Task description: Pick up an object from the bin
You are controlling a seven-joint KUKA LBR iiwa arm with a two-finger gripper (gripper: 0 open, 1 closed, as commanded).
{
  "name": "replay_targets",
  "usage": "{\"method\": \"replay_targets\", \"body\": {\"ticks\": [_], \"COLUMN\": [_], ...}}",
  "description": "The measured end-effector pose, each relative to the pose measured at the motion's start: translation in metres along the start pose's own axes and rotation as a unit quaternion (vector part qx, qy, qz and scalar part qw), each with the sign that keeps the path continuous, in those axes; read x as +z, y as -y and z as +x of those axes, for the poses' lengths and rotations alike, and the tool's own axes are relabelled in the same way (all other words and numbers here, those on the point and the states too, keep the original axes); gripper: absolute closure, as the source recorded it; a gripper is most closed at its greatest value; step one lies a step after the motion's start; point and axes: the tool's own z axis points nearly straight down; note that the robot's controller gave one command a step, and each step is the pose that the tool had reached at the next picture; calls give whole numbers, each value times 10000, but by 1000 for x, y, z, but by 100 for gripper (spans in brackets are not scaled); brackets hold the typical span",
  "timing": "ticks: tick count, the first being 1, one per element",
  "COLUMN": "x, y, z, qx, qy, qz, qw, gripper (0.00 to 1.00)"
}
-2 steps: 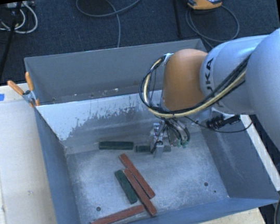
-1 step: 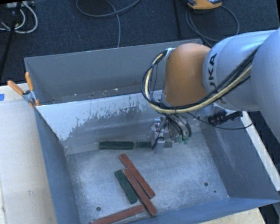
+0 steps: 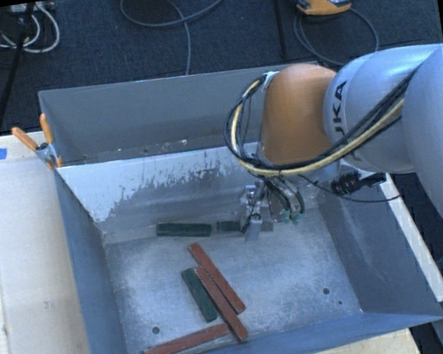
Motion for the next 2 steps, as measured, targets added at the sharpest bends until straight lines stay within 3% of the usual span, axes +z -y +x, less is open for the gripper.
{"method": "replay_targets", "body": {"ticks": [2], "x": [-26], "y": [0], "z": [1], "qx": [-5], "qy": [-18], "qz": [1], "qw": [10000], "gripper": [100]}}
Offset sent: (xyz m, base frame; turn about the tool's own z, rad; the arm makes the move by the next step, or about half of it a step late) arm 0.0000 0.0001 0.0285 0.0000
